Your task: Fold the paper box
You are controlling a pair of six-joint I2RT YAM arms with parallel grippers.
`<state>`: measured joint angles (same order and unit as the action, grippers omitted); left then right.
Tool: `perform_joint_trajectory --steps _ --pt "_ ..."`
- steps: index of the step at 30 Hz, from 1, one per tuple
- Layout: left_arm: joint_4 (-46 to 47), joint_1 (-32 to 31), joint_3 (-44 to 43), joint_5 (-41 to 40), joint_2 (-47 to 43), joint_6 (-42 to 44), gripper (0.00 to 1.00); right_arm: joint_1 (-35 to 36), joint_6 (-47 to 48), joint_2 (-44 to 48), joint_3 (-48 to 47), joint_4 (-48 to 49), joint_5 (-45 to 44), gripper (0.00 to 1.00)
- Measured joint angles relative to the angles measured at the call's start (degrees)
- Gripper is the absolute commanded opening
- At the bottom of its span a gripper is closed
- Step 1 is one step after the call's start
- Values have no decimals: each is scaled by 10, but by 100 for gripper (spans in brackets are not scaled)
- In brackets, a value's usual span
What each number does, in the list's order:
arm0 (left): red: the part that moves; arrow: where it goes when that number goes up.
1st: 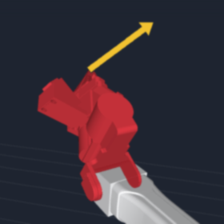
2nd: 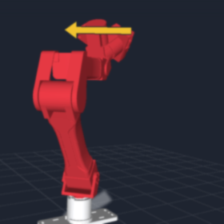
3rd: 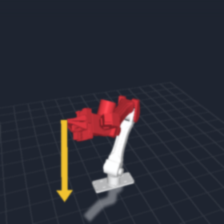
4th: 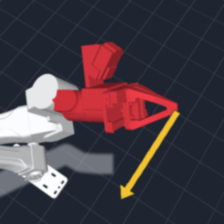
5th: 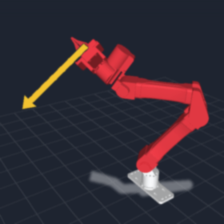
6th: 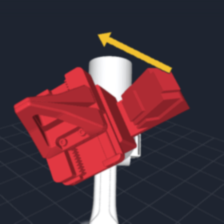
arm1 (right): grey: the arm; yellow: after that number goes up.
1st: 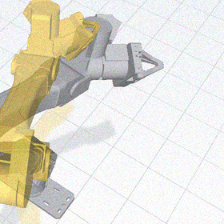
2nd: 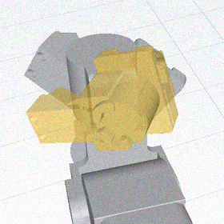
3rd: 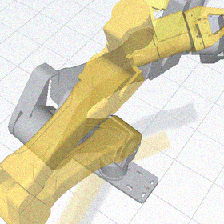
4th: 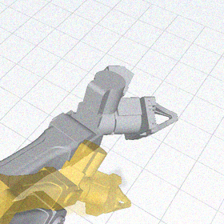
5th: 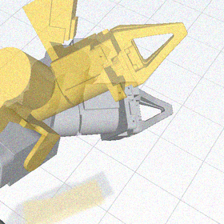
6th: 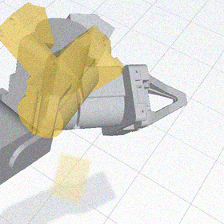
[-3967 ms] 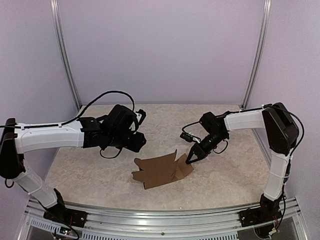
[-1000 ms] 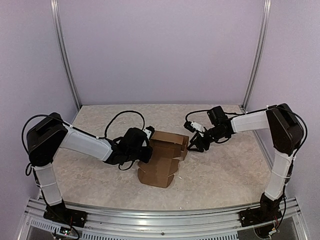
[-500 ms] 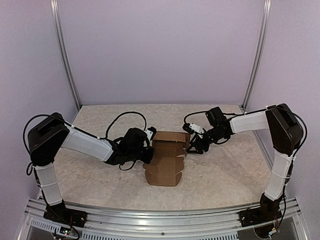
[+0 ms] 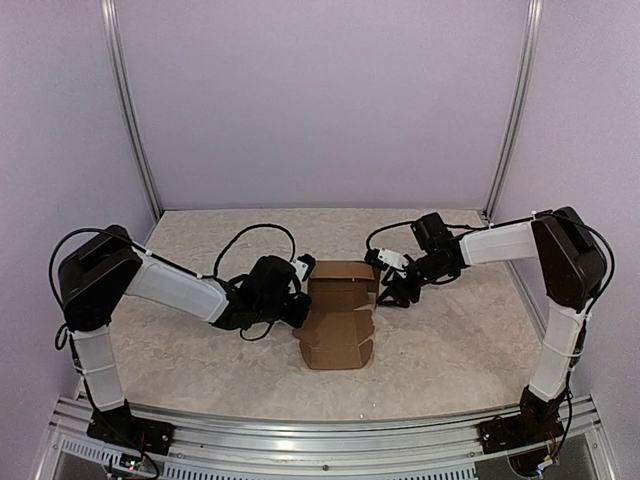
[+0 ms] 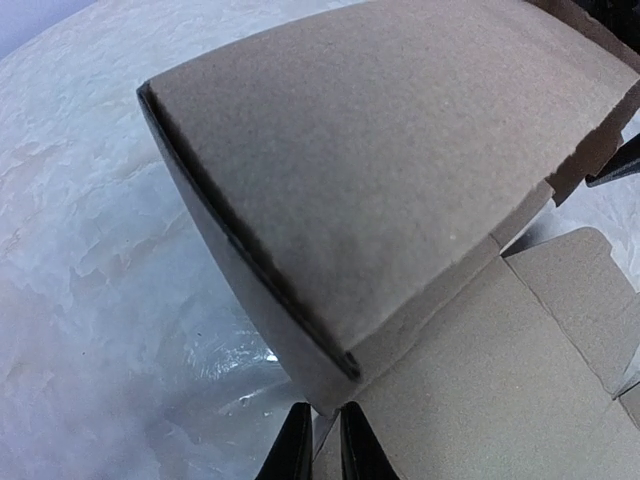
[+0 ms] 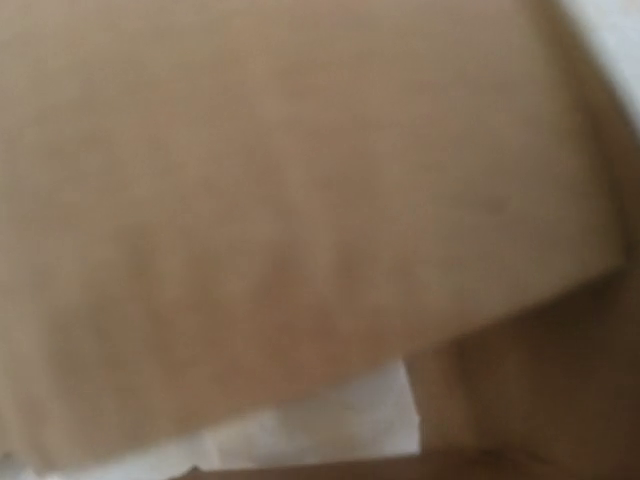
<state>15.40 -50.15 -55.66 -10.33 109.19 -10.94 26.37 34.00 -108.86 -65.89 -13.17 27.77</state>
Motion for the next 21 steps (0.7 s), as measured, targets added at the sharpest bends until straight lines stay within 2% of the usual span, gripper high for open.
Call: perform_joint_trajectory --steps 2,6,9,15,21 --pt "0 0 -3 1 0 3 13 -1 20 0 -5 -13 -8 63" --pt "-13 1 -7 0 0 10 28 -7 45 -7 -33 -40 -7 64" --pt "-39 1 -5 0 -10 22 35 -11 65 -7 -43 -60 -2 65" --pt "-100 1 0 1 -89 48 41 -28 97 8 -43 -115 9 63" --pt "-140 12 -36 28 -140 61 43 -20 60 83 -38 -122 12 51"
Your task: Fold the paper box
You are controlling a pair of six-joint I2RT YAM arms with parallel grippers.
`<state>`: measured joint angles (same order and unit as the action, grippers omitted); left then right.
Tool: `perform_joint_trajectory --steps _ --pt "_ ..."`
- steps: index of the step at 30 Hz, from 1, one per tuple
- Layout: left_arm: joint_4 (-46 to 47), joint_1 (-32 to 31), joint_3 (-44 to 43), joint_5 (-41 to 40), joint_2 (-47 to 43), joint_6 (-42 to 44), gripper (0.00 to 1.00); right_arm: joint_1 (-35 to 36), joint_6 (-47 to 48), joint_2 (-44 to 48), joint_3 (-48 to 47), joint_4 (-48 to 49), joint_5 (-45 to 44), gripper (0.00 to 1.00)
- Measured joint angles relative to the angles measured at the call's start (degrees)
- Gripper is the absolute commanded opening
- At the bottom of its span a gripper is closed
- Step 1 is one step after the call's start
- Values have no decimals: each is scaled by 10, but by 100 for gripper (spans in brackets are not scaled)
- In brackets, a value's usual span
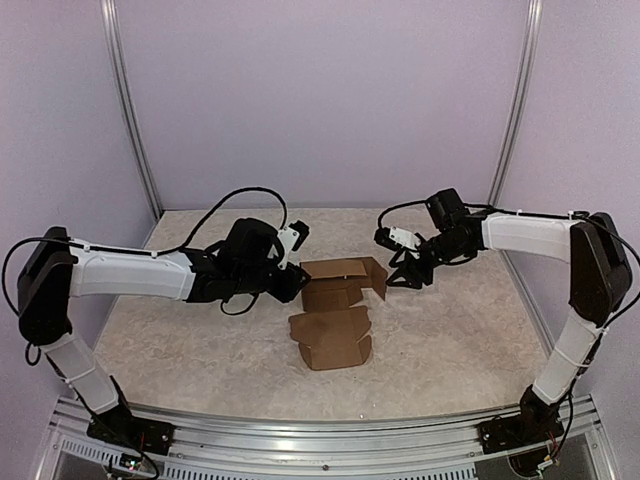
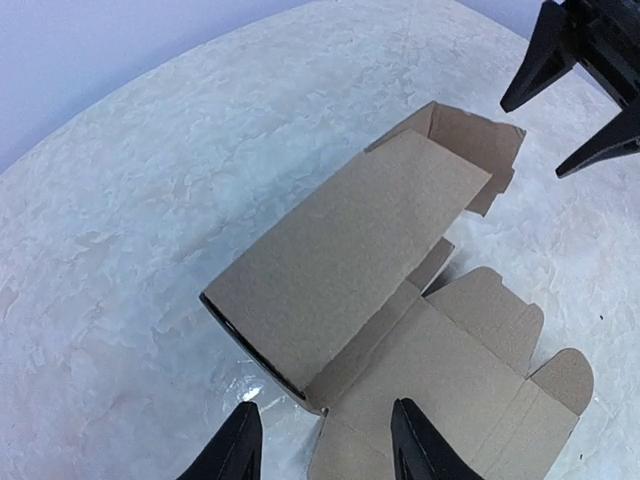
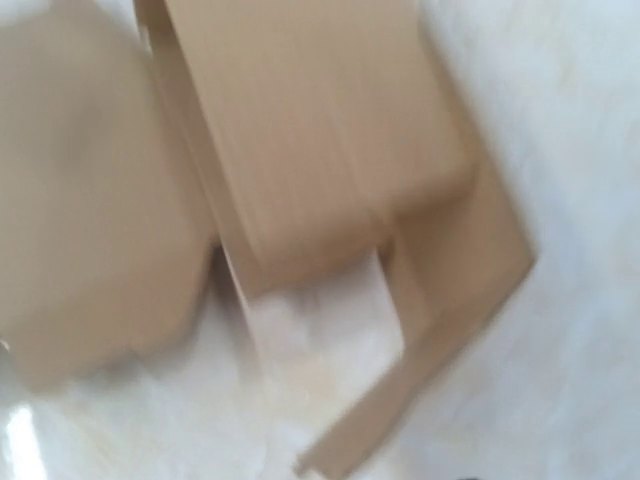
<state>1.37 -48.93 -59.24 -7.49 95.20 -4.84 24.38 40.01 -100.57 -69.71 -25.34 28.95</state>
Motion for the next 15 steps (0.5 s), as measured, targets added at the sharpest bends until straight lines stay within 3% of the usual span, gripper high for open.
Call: perform_joint_trajectory --steps 5,15 --pt "-23 30 -49 31 14 -34 43 38 -52 59 0 37 -10 23" --pt "-55 64 -73 86 55 -172 43 70 -117 -23 -45 79 -83 15"
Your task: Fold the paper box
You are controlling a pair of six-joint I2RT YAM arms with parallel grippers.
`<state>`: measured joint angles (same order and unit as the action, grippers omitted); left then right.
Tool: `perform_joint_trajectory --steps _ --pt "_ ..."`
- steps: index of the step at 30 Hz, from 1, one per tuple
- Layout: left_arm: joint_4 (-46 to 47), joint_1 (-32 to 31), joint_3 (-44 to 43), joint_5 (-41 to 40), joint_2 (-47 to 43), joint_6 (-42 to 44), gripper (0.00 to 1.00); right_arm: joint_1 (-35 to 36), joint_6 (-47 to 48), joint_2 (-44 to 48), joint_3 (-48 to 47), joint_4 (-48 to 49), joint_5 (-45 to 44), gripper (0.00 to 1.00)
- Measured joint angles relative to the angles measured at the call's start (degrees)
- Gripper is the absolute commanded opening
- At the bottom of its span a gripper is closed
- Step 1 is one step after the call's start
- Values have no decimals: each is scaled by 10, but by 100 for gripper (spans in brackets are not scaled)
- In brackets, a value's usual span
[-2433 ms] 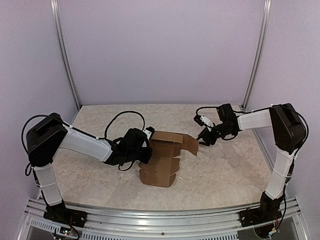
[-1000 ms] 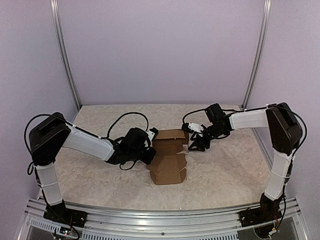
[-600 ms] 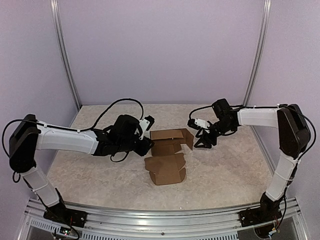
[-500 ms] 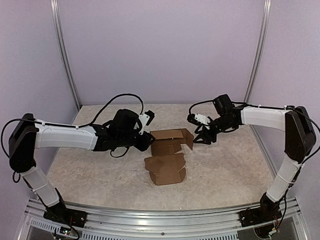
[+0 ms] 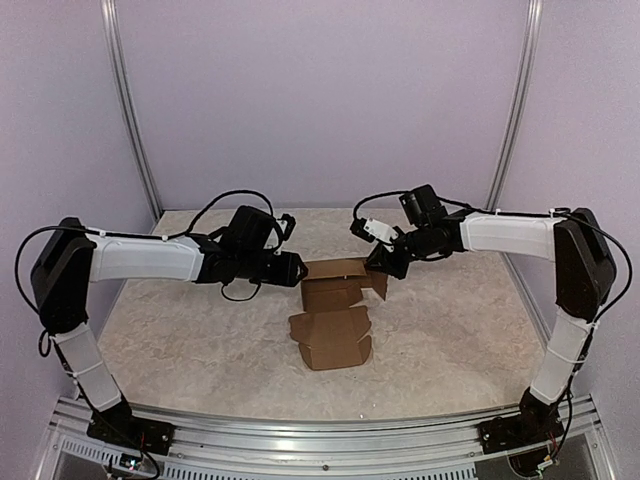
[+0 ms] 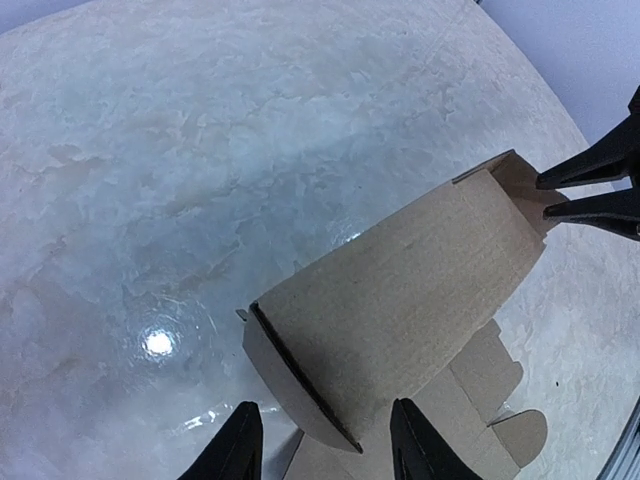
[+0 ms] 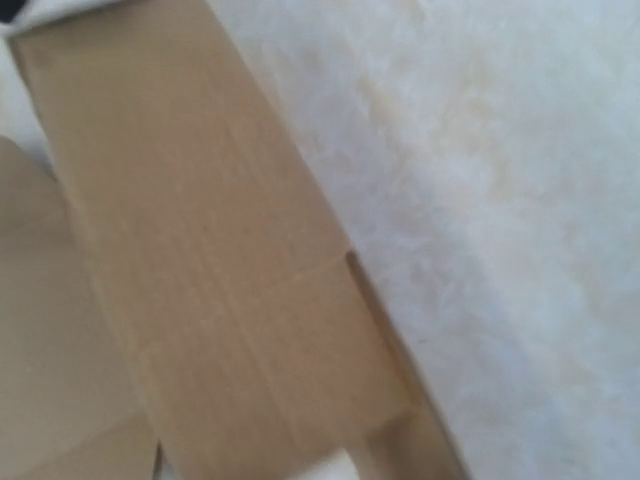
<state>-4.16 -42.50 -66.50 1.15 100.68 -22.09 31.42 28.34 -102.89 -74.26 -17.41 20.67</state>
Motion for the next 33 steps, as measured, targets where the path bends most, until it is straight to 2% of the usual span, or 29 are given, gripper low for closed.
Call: perform_joint_trajectory --steps 11,18,25,33 --pt "24 -1 -7 52 51 -41 41 36 -10 -73 -32 2 -41 15" --pt "42 0 -7 71 59 -45 42 39 -21 -97 -42 9 -49 19" --pt "78 2 16 79 54 -45 42 40 -27 -93 -34 16 -62 23" --pt "80 12 33 81 23 -43 42 44 -23 -37 16 20 -110 24"
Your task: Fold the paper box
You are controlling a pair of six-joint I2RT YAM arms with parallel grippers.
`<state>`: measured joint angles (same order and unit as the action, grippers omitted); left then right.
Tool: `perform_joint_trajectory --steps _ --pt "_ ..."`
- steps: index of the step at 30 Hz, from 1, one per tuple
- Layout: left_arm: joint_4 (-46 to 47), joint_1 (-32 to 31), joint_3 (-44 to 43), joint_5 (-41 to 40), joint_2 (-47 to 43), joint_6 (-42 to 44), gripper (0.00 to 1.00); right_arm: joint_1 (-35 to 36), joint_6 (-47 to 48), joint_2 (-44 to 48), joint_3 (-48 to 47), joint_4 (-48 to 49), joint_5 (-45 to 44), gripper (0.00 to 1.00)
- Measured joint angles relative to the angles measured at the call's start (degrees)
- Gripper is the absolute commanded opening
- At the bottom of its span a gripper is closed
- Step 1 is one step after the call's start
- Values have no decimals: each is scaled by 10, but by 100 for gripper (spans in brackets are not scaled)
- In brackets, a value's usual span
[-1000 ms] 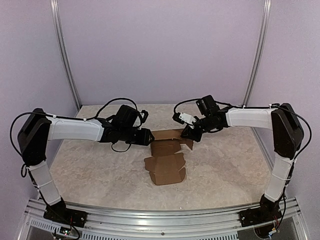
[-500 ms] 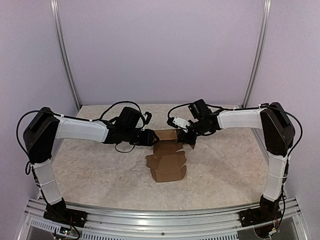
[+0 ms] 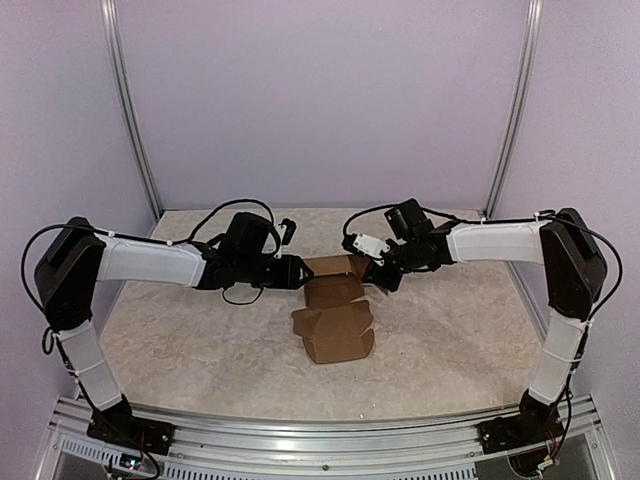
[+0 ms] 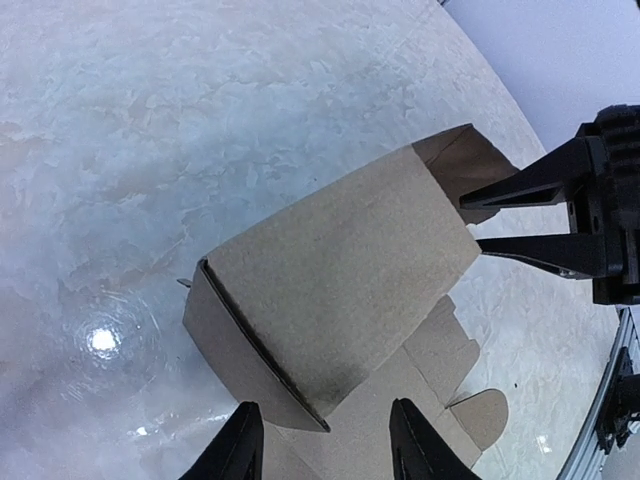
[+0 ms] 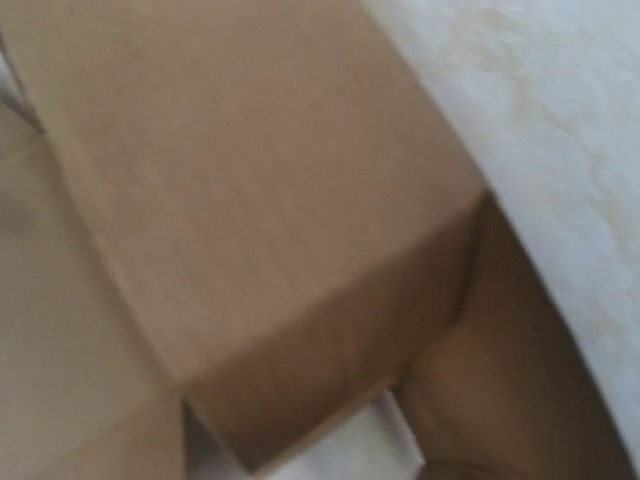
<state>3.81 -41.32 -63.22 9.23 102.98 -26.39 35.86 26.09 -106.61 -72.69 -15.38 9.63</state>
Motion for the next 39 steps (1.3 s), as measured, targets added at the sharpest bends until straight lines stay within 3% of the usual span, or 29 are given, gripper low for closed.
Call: perform_joint_trajectory --steps 17,28,32,39 --pt "-2 44 45 -26 -31 -29 39 0 19 -70 4 33 -82 23" --pt "0 46 34 14 54 -80 37 0 25 -81 -4 63 -45 25" --pt "-1 45 41 4 44 -81 40 0 25 -81 -4 67 -38 29" --pt "-2 44 105 -17 -42 -50 41 -8 -5 -71 -4 50 -1 50"
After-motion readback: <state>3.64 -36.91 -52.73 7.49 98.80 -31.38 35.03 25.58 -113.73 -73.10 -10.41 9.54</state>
